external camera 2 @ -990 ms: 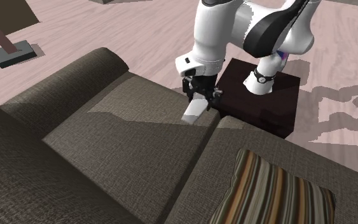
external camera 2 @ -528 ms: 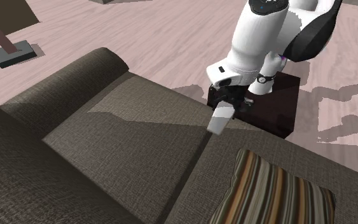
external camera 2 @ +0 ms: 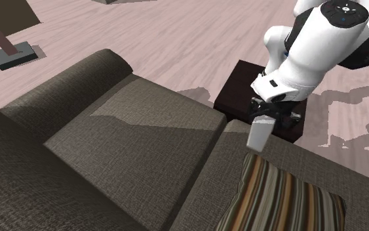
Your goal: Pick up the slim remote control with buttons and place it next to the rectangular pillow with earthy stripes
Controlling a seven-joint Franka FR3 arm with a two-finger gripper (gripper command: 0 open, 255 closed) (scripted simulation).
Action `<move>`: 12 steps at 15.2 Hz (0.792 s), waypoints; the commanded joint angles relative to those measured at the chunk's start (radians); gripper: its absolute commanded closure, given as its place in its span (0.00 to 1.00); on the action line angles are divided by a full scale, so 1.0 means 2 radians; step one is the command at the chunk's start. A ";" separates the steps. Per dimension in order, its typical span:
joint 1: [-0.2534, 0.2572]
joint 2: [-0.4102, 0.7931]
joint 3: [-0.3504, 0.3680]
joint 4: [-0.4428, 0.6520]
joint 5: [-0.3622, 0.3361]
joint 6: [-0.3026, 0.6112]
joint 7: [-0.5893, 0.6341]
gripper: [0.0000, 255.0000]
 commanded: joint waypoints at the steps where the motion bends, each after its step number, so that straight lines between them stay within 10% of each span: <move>1: 0.012 -0.004 0.012 -0.006 0.000 0.002 0.025 1.00; 12: 0.076 0.013 0.080 0.015 0.001 -0.004 0.156 1.00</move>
